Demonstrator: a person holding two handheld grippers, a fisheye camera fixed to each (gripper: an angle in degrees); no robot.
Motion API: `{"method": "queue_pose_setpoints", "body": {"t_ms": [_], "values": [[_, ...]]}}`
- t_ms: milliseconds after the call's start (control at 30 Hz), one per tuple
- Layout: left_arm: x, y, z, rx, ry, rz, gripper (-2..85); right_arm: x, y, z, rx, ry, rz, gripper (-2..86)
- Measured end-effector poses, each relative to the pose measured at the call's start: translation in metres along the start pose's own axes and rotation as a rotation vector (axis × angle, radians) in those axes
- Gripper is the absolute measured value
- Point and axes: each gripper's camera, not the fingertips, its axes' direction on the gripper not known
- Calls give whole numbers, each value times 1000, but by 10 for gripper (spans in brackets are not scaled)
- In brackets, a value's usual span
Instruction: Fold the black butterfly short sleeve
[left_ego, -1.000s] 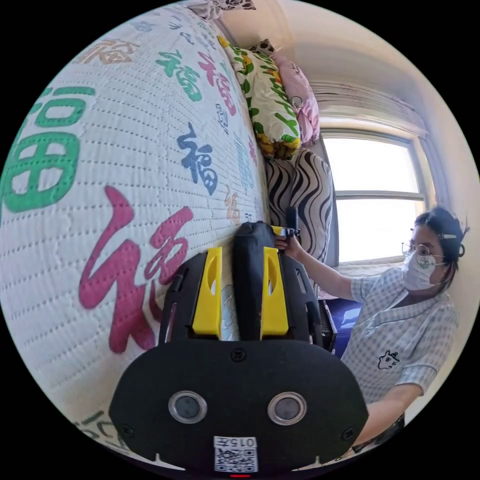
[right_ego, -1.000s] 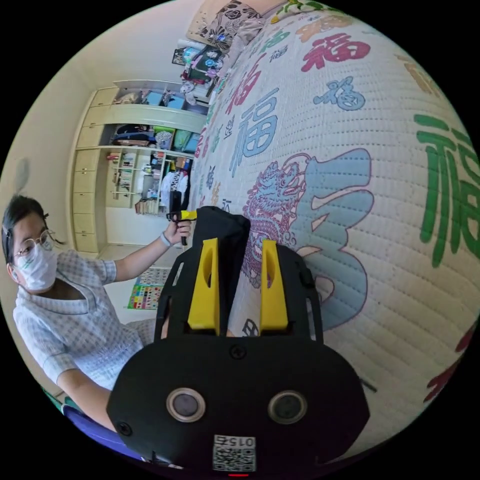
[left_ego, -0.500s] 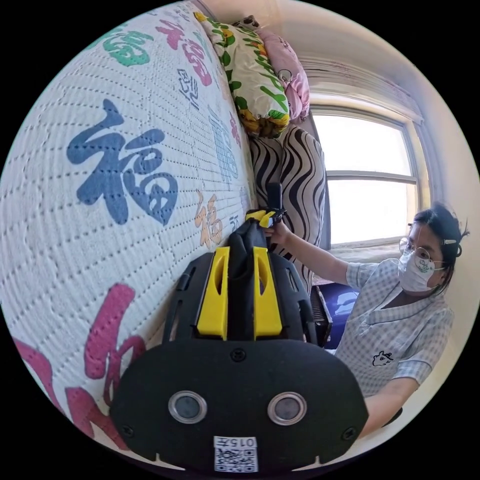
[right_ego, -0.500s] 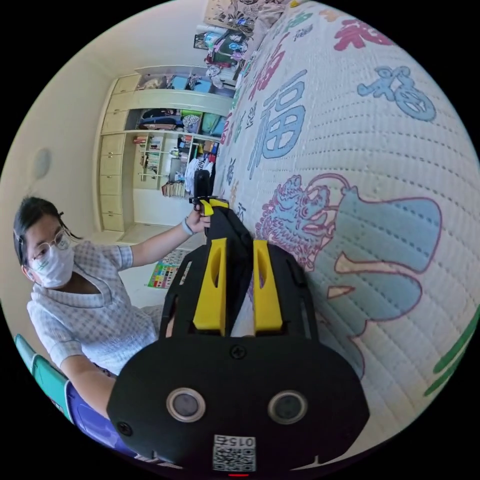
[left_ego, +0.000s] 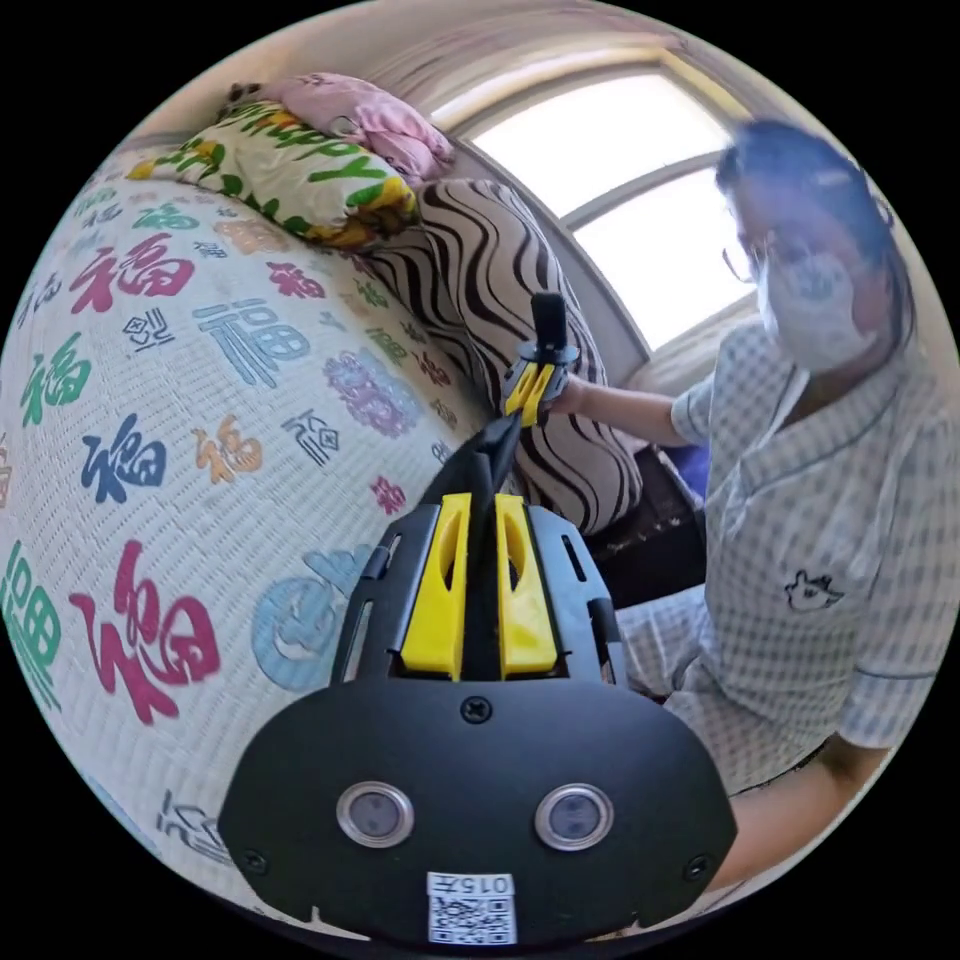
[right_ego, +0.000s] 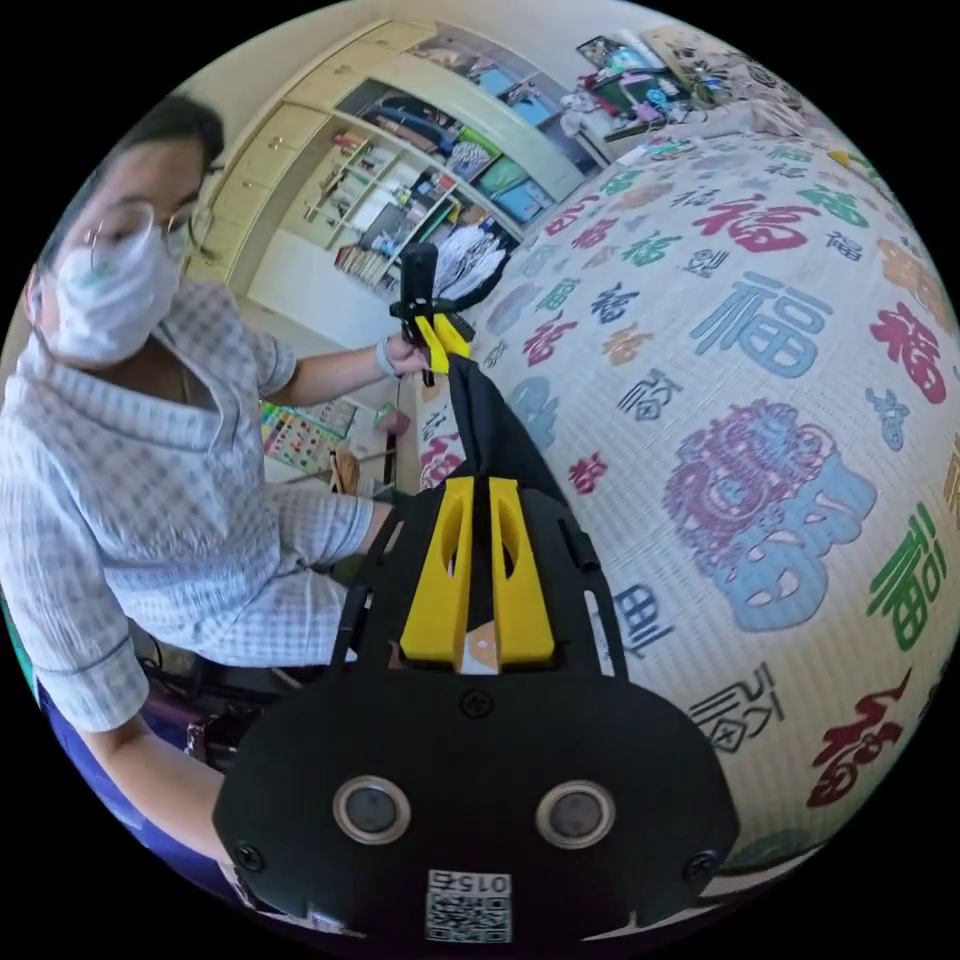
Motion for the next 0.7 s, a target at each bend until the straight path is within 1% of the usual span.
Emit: {"method": "queue_pose_setpoints", "body": {"t_ms": [100,167,267,400,467,533,600,633,700], "values": [[47,30,29,-113,-91,7,41,-10,23,45,-87,45,28,21],[64,48,46,-158,-105,-34,38,-7,36,75,-154,62,56,23],[85,74,68,-197,-130,-106,35,2,53,120,-248,109,94,28],[114,93,87,-278,-218,-118,42,17,72,173,-358,148,116,46],[126,97,87,-313,-225,-131,46,23,78,190,-411,167,146,49],[138,101,79,-346,-203,-151,42,26,83,197,-414,174,167,46],[156,106,61,-357,-154,-173,35,30,84,195,-345,187,192,43],[161,106,55,-341,-154,-181,33,31,83,194,-320,189,193,42],[176,101,32,-209,-181,-206,33,37,73,196,-219,229,167,33]]}}
